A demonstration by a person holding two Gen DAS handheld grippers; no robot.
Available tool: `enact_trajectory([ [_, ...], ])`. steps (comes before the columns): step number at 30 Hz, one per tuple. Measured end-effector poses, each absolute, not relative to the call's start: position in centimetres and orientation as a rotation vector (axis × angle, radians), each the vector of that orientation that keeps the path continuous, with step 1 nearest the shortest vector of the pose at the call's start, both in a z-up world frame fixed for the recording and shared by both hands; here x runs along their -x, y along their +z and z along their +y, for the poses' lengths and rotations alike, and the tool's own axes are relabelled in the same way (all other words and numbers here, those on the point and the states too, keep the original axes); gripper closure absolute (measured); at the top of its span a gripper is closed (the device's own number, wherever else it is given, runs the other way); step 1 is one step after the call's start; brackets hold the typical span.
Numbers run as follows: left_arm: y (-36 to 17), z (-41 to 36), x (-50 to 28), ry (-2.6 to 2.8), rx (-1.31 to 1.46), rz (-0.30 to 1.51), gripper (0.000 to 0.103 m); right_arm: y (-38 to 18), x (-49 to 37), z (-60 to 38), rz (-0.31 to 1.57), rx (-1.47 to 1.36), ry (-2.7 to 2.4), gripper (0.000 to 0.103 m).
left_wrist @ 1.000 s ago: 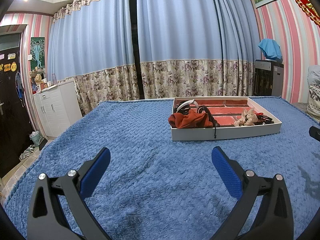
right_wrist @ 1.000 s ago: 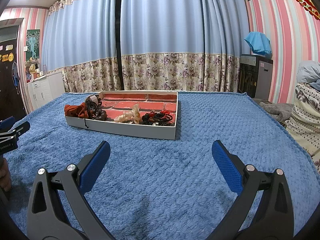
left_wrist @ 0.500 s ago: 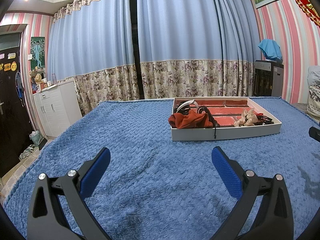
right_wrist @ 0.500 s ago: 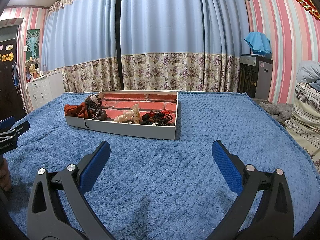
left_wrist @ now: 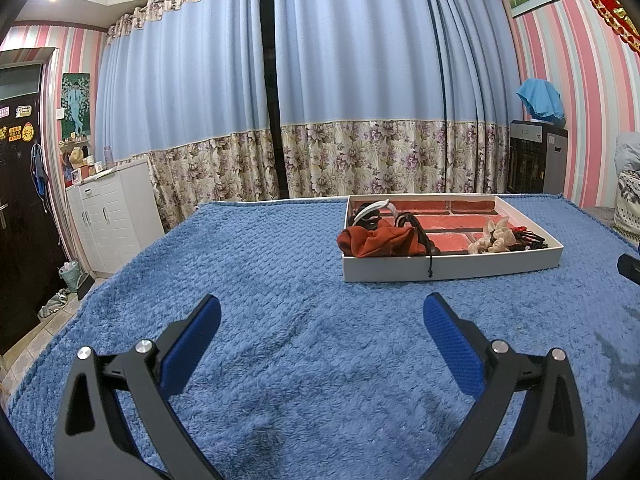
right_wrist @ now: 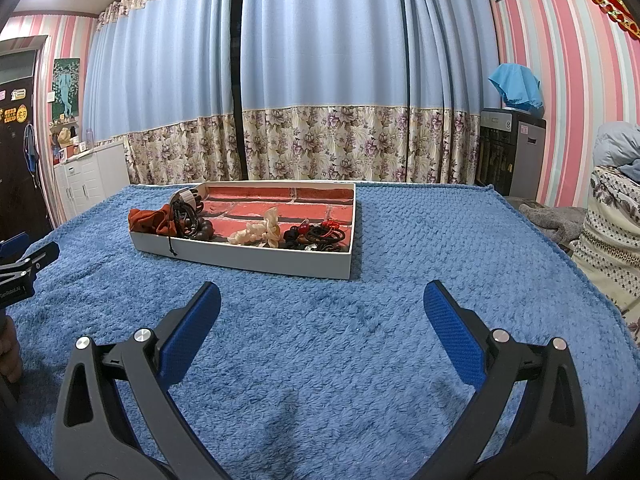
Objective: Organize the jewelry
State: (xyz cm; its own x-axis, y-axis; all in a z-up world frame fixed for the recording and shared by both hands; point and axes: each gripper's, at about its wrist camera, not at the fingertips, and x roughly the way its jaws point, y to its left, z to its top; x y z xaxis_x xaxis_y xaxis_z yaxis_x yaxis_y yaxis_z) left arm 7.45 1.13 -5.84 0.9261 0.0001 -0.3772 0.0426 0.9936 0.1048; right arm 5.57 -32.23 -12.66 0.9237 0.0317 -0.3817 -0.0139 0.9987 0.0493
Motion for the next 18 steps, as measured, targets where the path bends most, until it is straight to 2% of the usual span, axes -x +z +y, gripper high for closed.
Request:
enact_trajectory([
  [18,-5.75,0.88,-7.5,-0.029,-0.106,0.385,0.004,-12.74,-5.8,-32.2,0.411,-0.04,0.005,0.004],
])
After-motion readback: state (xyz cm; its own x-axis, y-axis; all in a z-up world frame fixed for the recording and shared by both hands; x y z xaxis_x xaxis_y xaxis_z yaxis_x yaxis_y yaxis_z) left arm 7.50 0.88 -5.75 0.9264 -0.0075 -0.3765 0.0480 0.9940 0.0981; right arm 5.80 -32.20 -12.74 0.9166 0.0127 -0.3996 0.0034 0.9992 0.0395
